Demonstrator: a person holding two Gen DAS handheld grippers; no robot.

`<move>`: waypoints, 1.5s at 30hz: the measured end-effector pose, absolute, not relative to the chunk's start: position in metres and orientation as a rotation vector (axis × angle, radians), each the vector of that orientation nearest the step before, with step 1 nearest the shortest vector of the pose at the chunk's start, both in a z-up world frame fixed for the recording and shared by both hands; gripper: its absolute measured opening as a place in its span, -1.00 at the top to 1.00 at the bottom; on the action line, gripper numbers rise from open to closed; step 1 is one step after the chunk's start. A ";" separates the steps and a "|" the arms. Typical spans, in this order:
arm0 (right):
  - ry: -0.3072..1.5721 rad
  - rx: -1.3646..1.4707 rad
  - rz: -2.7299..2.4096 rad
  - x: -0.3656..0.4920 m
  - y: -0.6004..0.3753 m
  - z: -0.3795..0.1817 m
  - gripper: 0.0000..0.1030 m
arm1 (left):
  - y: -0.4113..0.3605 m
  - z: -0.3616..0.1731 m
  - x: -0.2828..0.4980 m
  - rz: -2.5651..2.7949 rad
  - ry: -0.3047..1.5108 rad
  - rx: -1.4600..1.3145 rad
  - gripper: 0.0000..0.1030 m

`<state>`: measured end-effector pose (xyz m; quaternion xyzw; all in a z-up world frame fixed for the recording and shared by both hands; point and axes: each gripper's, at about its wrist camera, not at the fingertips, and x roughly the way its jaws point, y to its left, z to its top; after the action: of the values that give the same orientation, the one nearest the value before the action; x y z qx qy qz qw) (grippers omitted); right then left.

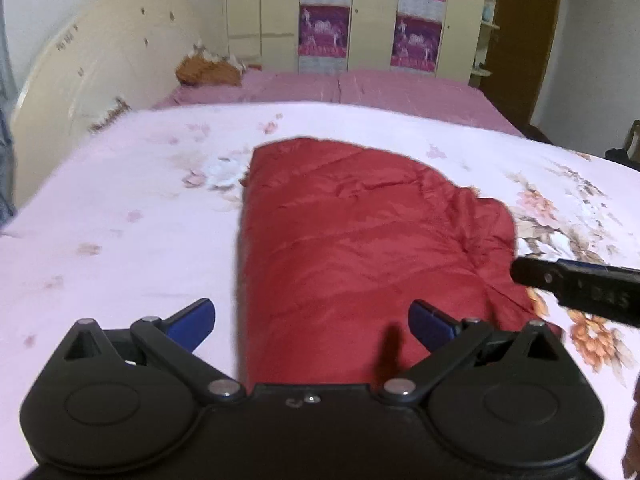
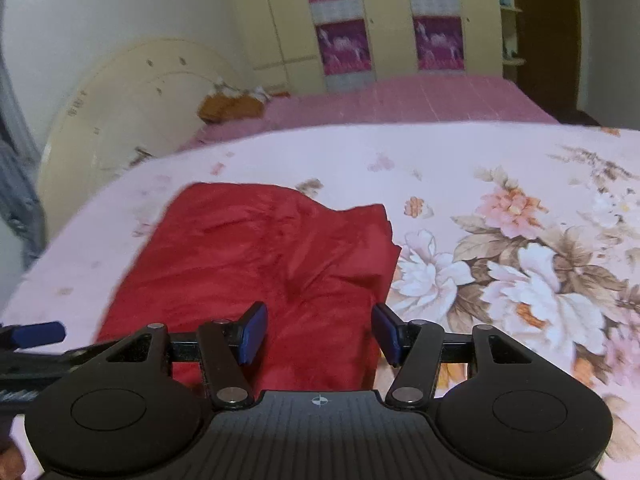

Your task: Fold large clothes

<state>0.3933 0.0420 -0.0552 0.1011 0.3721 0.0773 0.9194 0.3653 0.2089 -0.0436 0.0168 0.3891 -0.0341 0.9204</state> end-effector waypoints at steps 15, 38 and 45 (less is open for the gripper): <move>0.627 0.095 0.274 0.169 0.032 0.022 -0.91 | 0.186 0.030 0.159 0.041 0.664 0.031 -0.99; 0.522 0.131 0.238 0.074 0.019 0.061 -0.91 | 0.186 0.064 0.063 0.104 0.632 -0.025 -0.99; 0.514 0.130 0.234 0.066 0.021 0.064 -0.91 | 0.185 0.064 0.062 0.100 0.630 -0.024 -0.99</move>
<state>0.0662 0.0213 0.0638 0.0641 0.2536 0.1155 0.9582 0.0618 0.1849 0.0639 -0.0119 0.3099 0.0494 0.9494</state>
